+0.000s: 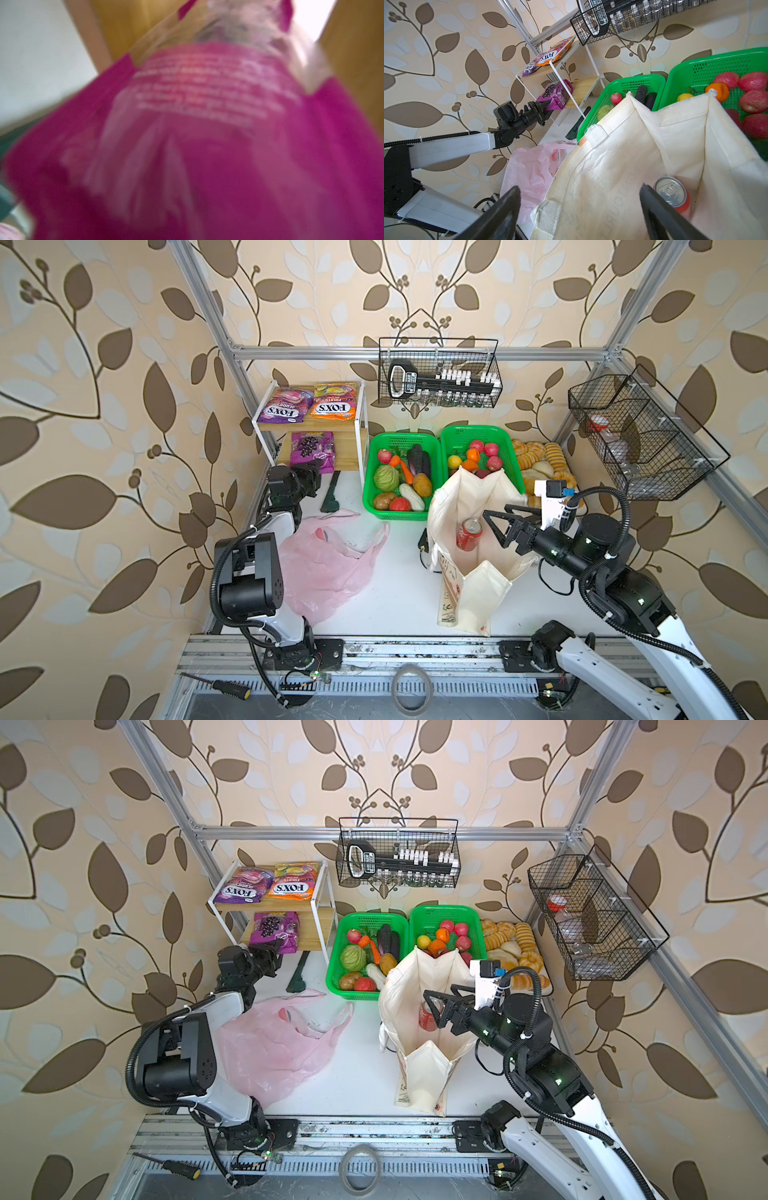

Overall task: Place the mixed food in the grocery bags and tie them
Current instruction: 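Grasp the purple snack bag on the shelf with the left gripper, then pull the purple snack bag off the shelf toward the tote bag with the left gripper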

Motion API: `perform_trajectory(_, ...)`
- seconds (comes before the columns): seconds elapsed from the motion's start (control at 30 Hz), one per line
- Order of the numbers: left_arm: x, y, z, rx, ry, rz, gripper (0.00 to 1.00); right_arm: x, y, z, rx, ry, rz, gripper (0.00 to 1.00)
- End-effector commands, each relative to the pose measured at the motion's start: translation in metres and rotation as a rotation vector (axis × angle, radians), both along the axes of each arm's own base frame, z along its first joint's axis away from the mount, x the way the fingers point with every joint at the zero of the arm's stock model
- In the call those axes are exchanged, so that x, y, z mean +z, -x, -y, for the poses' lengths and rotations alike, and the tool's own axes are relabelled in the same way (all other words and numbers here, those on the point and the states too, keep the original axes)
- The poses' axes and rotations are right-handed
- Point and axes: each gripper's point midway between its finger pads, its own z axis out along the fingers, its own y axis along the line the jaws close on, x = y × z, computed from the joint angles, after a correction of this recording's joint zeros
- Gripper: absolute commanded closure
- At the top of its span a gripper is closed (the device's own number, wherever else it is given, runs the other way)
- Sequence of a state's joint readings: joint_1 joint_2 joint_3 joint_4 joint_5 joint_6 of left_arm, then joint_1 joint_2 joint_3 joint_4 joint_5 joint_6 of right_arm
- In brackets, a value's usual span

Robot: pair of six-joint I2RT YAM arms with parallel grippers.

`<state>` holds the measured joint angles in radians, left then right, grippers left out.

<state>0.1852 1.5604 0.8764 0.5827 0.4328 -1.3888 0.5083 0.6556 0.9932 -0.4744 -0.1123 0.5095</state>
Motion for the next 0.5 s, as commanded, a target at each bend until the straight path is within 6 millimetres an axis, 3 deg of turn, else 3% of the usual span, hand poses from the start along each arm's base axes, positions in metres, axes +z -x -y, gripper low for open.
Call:
perform_trajectory(0.0, 0.029, 0.017, -0.005, 0.024, -0.064, 0.051, 0.87, 0.011, 0.002, 0.001, -0.002, -0.025, 0.024, 0.1)
perform_trajectory(0.3, 0.064, 0.036, 0.002, -0.005, -0.126, 0.115, 0.99, 0.014, 0.005, 0.002, 0.002, -0.037, 0.03, 0.11)
perform_trajectory(0.47, 0.098, 0.054, 0.008, -0.026, -0.198, 0.18, 1.0, 0.019, 0.007, 0.004, 0.001, -0.043, 0.044, 0.1)
